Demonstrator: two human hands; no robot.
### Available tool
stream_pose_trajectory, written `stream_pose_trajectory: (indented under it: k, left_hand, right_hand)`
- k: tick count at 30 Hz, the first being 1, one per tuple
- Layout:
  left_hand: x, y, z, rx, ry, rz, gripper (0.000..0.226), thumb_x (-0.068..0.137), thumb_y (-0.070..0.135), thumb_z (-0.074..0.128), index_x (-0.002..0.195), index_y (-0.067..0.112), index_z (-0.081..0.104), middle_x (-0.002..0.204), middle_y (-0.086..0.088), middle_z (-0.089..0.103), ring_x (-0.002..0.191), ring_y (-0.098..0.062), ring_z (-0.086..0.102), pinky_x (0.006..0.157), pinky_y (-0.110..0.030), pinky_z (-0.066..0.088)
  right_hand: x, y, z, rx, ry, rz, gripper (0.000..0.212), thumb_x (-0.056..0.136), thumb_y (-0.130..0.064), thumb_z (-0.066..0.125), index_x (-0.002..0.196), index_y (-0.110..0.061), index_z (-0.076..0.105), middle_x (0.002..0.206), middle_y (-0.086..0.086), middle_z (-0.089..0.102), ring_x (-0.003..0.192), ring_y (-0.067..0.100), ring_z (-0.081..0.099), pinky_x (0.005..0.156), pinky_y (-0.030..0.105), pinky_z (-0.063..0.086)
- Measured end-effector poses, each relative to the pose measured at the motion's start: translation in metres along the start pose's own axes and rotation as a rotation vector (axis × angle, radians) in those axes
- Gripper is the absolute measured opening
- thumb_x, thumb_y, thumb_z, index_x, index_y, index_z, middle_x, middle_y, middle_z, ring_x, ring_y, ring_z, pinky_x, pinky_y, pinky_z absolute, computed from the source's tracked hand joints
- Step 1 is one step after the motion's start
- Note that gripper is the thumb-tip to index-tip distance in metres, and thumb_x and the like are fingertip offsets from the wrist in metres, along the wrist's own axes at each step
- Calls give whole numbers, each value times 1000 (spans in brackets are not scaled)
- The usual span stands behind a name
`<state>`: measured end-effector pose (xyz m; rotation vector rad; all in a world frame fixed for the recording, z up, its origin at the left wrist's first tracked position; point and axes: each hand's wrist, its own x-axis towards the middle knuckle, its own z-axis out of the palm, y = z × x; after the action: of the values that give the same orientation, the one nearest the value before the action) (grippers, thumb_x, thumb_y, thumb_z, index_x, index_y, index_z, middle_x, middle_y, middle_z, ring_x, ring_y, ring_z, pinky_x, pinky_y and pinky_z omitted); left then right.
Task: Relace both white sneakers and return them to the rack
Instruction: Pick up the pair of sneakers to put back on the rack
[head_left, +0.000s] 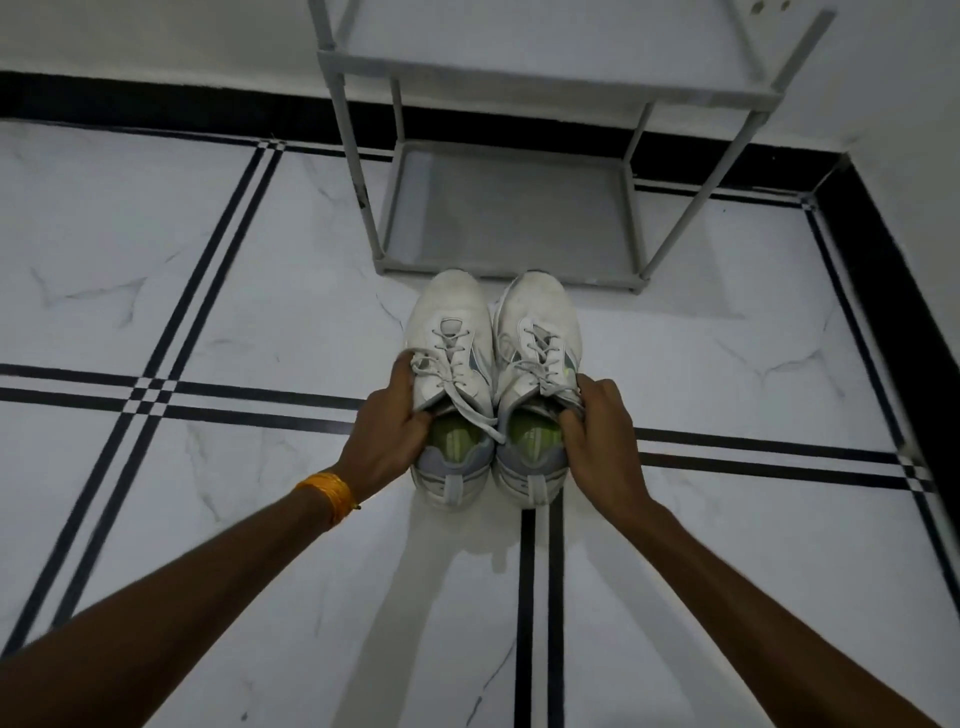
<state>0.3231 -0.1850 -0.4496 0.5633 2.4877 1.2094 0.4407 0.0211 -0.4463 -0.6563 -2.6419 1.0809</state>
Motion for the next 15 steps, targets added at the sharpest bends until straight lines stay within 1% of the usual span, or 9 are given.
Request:
stream_pose_trajectory:
  k: [3, 5, 8, 12, 13, 15]
  left_hand:
    - [-3, 58, -35, -24, 27, 19, 61, 93, 20, 53, 146, 28, 24, 124, -4, 65, 100, -27, 66, 88, -39, 55]
    - [-6, 102, -62, -22, 38, 13, 62, 93, 17, 52, 147, 26, 23, 123, -5, 65, 98, -26, 65, 86, -34, 52]
    - [-2, 172, -105, -44, 31, -2, 61, 92, 20, 49, 147, 24, 23, 123, -5, 64, 97, -24, 64, 86, -30, 51]
    - [23, 266, -163, -49, 18, -8, 61, 94, 19, 51, 147, 26, 21, 117, -3, 65, 92, -20, 64, 81, -26, 51]
    - [30, 288, -176, -41, 14, -6, 62, 94, 18, 52, 148, 26, 21, 117, -2, 64, 92, -21, 64, 81, -27, 52]
    - [52, 331, -205, -23, -9, 10, 63, 94, 19, 53, 148, 27, 20, 119, -5, 64, 96, -24, 66, 85, -34, 55]
  right_hand:
    - [8, -50, -58, -11, 22, -6, 37, 87, -22, 37, 116, -8, 55, 102, 9, 50, 86, 16, 50, 72, 26, 39]
    - [14, -87, -98, -20, 35, -7, 35, 88, -19, 39, 118, -9, 55, 103, 8, 50, 86, 16, 50, 73, 27, 40]
    - [33, -140, -160, -24, 47, -4, 35, 90, -17, 41, 121, -9, 54, 104, 8, 51, 87, 17, 51, 75, 27, 42]
    - [67, -204, -238, -34, 48, 18, 35, 92, -8, 47, 127, -8, 51, 109, 10, 51, 93, 22, 54, 79, 35, 49]
    - [76, -218, -255, -38, 50, 25, 37, 91, -8, 46, 128, -8, 50, 110, 10, 51, 93, 23, 55, 80, 38, 50]
    - [99, -247, -289, -41, 66, 37, 39, 91, -8, 46, 130, -8, 49, 111, 10, 50, 95, 25, 56, 81, 40, 51]
